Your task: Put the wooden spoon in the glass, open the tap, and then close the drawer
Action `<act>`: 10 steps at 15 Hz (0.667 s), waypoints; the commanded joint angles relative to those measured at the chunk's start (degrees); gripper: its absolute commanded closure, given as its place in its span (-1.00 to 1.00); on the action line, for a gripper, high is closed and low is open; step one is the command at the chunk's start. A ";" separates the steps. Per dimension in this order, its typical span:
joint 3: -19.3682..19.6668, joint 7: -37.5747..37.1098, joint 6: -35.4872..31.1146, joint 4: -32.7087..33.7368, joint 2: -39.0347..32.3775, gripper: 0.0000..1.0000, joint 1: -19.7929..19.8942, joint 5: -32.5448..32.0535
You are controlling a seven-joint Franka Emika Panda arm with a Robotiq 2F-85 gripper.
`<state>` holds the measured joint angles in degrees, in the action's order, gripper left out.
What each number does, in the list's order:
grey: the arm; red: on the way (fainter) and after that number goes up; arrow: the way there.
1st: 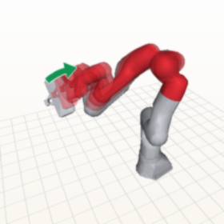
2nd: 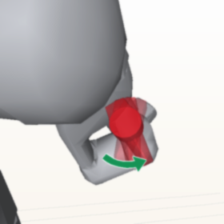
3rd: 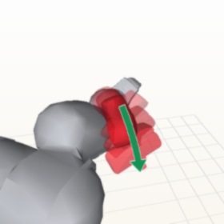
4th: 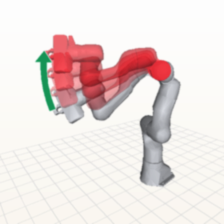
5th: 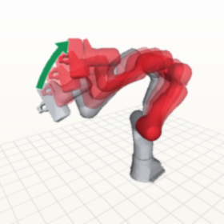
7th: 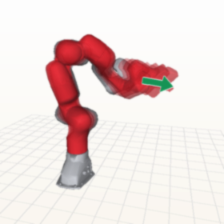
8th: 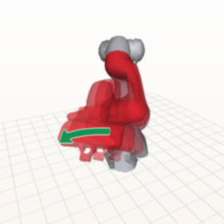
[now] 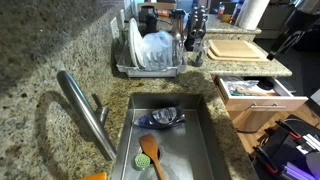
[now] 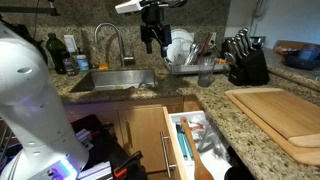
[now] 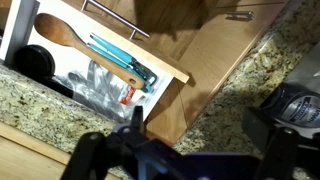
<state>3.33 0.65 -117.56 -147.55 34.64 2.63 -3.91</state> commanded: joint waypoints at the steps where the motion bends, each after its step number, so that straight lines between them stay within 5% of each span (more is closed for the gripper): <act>1: -0.25 0.15 0.14 0.11 -0.02 -1.00 0.29 0.18; 5: -0.91 -4.28 -1.80 1.34 -0.65 -1.00 1.11 1.29; 10: 4.43 -8.38 -7.30 6.77 -17.56 -1.00 3.30 8.08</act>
<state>5.95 -6.22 -120.31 -143.72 27.86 3.48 1.33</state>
